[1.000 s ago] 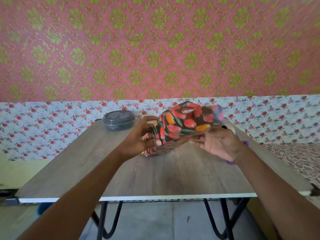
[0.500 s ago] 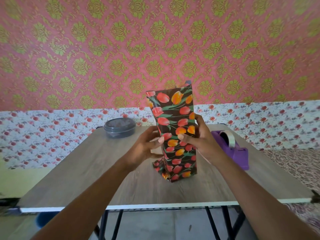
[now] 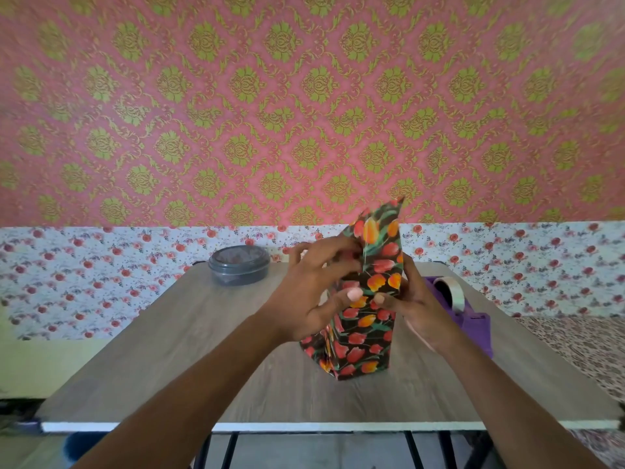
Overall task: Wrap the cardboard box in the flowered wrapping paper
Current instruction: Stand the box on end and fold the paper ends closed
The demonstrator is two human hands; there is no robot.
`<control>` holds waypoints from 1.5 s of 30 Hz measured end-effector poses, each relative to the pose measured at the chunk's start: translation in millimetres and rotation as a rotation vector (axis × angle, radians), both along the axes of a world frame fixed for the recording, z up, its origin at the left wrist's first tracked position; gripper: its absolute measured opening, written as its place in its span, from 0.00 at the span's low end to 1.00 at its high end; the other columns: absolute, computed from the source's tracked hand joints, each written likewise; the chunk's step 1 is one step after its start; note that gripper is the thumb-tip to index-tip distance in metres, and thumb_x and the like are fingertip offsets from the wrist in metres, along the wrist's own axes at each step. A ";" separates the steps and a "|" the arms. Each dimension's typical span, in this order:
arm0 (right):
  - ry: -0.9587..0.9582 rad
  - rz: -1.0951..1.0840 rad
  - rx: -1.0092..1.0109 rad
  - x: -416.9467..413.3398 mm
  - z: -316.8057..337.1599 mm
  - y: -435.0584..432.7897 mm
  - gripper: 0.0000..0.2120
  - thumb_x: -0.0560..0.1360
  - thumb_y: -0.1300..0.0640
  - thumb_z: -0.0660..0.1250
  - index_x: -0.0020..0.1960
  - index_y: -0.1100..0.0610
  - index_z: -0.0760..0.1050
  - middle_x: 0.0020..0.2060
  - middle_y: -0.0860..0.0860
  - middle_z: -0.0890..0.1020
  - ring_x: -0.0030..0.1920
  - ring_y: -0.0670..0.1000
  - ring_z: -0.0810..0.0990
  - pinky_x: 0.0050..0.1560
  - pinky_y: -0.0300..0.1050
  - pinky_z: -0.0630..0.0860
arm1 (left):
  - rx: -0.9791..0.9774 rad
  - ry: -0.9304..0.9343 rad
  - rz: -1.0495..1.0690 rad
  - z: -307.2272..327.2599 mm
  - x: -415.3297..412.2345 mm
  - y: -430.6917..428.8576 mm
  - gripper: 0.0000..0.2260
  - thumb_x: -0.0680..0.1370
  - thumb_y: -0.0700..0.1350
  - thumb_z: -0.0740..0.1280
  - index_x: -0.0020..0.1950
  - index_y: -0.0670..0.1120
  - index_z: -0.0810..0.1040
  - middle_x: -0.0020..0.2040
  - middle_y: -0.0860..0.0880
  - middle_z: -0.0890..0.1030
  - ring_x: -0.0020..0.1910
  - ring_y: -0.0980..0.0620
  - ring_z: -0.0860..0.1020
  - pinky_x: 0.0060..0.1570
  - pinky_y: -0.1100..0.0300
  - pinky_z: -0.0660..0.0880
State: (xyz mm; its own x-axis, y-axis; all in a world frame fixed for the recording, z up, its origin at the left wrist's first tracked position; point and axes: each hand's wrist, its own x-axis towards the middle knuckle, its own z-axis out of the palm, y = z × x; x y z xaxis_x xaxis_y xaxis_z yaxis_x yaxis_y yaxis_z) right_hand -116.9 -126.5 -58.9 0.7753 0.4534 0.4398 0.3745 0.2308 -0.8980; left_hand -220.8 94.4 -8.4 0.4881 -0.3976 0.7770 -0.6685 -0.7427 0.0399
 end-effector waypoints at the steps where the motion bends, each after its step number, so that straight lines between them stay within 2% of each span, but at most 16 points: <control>1: -0.004 0.012 0.006 0.9 -0.1 -1.9 0.40 0.69 0.58 0.81 0.75 0.43 0.66 0.65 0.55 0.81 0.66 0.57 0.80 0.58 0.47 0.80 | 0.043 -0.010 -0.005 1.2 0.1 -1.9 0.18 0.83 0.58 0.58 0.64 0.50 0.79 0.70 0.52 0.71 0.73 0.55 0.66 0.69 0.45 0.58; 5: 0.002 0.072 0.035 3.2 -4.2 -8.3 0.42 0.71 0.68 0.75 0.79 0.48 0.62 0.67 0.57 0.80 0.67 0.59 0.79 0.59 0.51 0.80 | 0.155 -0.117 -0.002 -1.5 -0.2 -11.6 0.20 0.83 0.56 0.56 0.61 0.45 0.80 0.64 0.48 0.75 0.63 0.49 0.73 0.63 0.45 0.64; 9: 0.000 0.068 0.029 3.6 -6.5 -10.9 0.42 0.68 0.70 0.75 0.77 0.49 0.64 0.66 0.57 0.80 0.67 0.59 0.79 0.59 0.51 0.80 | -0.404 -0.062 -0.102 13.8 0.6 -29.6 0.10 0.86 0.46 0.56 0.62 0.45 0.74 0.54 0.52 0.76 0.55 0.53 0.77 0.54 0.54 0.73; 11: 0.001 0.057 0.022 3.5 -7.2 -13.1 0.42 0.68 0.69 0.75 0.76 0.47 0.65 0.65 0.55 0.81 0.67 0.58 0.80 0.59 0.50 0.80 | -0.566 -0.063 -0.068 33.6 5.6 -31.3 0.09 0.85 0.45 0.60 0.65 0.46 0.73 0.57 0.53 0.75 0.58 0.56 0.76 0.57 0.61 0.73; 14: -0.006 0.059 0.001 4.2 -6.1 -15.4 0.41 0.68 0.67 0.77 0.74 0.42 0.67 0.64 0.53 0.82 0.66 0.55 0.80 0.58 0.48 0.81 | -0.558 0.204 -0.130 66.6 12.0 -32.7 0.11 0.85 0.52 0.60 0.63 0.51 0.76 0.59 0.55 0.78 0.60 0.58 0.77 0.58 0.62 0.72; 17: -0.007 0.051 -0.024 5.6 -3.5 -14.3 0.43 0.67 0.66 0.79 0.75 0.43 0.66 0.64 0.54 0.82 0.66 0.57 0.81 0.58 0.51 0.81 | -0.597 0.341 -0.085 95.1 17.7 -43.3 0.17 0.83 0.55 0.61 0.49 0.45 0.83 0.48 0.53 0.81 0.52 0.52 0.80 0.58 0.52 0.73; 20: 0.011 0.053 -0.038 6.3 -1.2 -12.9 0.47 0.64 0.60 0.84 0.75 0.41 0.66 0.64 0.56 0.82 0.66 0.58 0.80 0.61 0.58 0.80 | -0.463 0.527 -0.058 133.4 21.8 -53.2 0.09 0.78 0.45 0.71 0.39 0.42 0.82 0.43 0.47 0.84 0.45 0.46 0.83 0.57 0.41 0.79; 22: 0.004 0.064 -0.049 6.7 -0.3 -13.5 0.45 0.65 0.59 0.84 0.75 0.41 0.66 0.65 0.56 0.82 0.67 0.58 0.80 0.60 0.56 0.81 | -0.226 0.670 -0.021 158.7 22.6 -54.6 0.05 0.74 0.38 0.75 0.46 0.45 0.81 0.51 0.45 0.83 0.48 0.46 0.83 0.48 0.47 0.83; 24: -0.009 0.066 -0.059 7.0 0.2 -15.0 0.45 0.66 0.60 0.83 0.75 0.41 0.65 0.65 0.57 0.81 0.67 0.58 0.80 0.60 0.55 0.81 | 0.059 0.768 0.059 176.9 23.7 -57.1 0.14 0.74 0.37 0.73 0.57 0.49 0.77 0.55 0.49 0.80 0.51 0.51 0.82 0.41 0.56 0.80; 26: -0.020 0.065 -0.069 8.0 0.5 -15.7 0.46 0.67 0.63 0.82 0.77 0.43 0.64 0.65 0.57 0.81 0.67 0.59 0.80 0.62 0.58 0.80 | 0.317 0.725 0.184 184.9 24.2 -62.8 0.17 0.75 0.36 0.70 0.60 0.51 0.75 0.57 0.50 0.79 0.50 0.53 0.80 0.39 0.57 0.77; 29: -0.038 0.065 -0.082 7.8 1.1 -15.6 0.46 0.68 0.68 0.79 0.78 0.47 0.61 0.65 0.56 0.81 0.67 0.59 0.79 0.64 0.61 0.79 | 0.401 0.558 0.275 181.9 28.8 -69.9 0.09 0.74 0.35 0.68 0.50 0.47 0.81 0.48 0.48 0.84 0.44 0.50 0.82 0.37 0.56 0.78; 32: -0.037 0.062 -0.062 6.2 -0.5 -16.9 0.46 0.68 0.69 0.78 0.78 0.49 0.61 0.65 0.58 0.81 0.67 0.60 0.79 0.64 0.63 0.78 | 0.299 0.495 0.304 175.0 35.8 -68.3 0.05 0.73 0.34 0.71 0.44 0.43 0.82 0.39 0.48 0.83 0.38 0.51 0.82 0.35 0.58 0.78; 36: -0.019 0.054 -0.045 5.4 -2.1 -20.2 0.45 0.69 0.72 0.77 0.78 0.48 0.61 0.65 0.60 0.80 0.66 0.60 0.80 0.64 0.62 0.78 | -0.109 0.337 0.451 163.1 51.0 -52.6 0.05 0.72 0.31 0.67 0.37 0.37 0.79 0.34 0.43 0.78 0.32 0.47 0.80 0.34 0.55 0.78; 40: -0.035 0.042 -0.097 8.1 -1.6 -18.7 0.46 0.70 0.73 0.76 0.79 0.46 0.60 0.64 0.59 0.81 0.66 0.58 0.80 0.63 0.58 0.80 | -0.374 0.459 0.336 155.0 46.0 -35.0 0.06 0.71 0.29 0.70 0.41 0.38 0.84 0.40 0.43 0.84 0.31 0.54 0.83 0.31 0.58 0.79; 42: -0.035 0.039 -0.108 9.8 -0.9 -18.2 0.47 0.70 0.71 0.77 0.79 0.45 0.60 0.64 0.57 0.82 0.66 0.57 0.80 0.63 0.56 0.80 | -0.365 0.600 0.210 156.2 40.2 -31.5 0.10 0.73 0.32 0.72 0.49 0.44 0.82 0.45 0.45 0.82 0.31 0.56 0.82 0.30 0.61 0.77; 45: -0.030 0.038 -0.109 11.6 -2.2 -18.6 0.48 0.69 0.70 0.78 0.79 0.44 0.60 0.64 0.57 0.82 0.67 0.57 0.80 0.62 0.57 0.80 | -0.271 0.710 0.216 156.5 40.9 -32.2 0.17 0.74 0.41 0.76 0.60 0.50 0.76 0.50 0.45 0.82 0.41 0.51 0.82 0.37 0.57 0.77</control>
State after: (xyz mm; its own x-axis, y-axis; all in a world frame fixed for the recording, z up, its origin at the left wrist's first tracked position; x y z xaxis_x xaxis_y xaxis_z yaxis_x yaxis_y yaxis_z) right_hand -105.3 -145.1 -61.1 0.7440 0.5285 0.4089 0.3940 0.1472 -0.9072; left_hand -179.9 62.2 148.1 0.9485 -0.0787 0.3069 -0.2573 -0.7564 0.6014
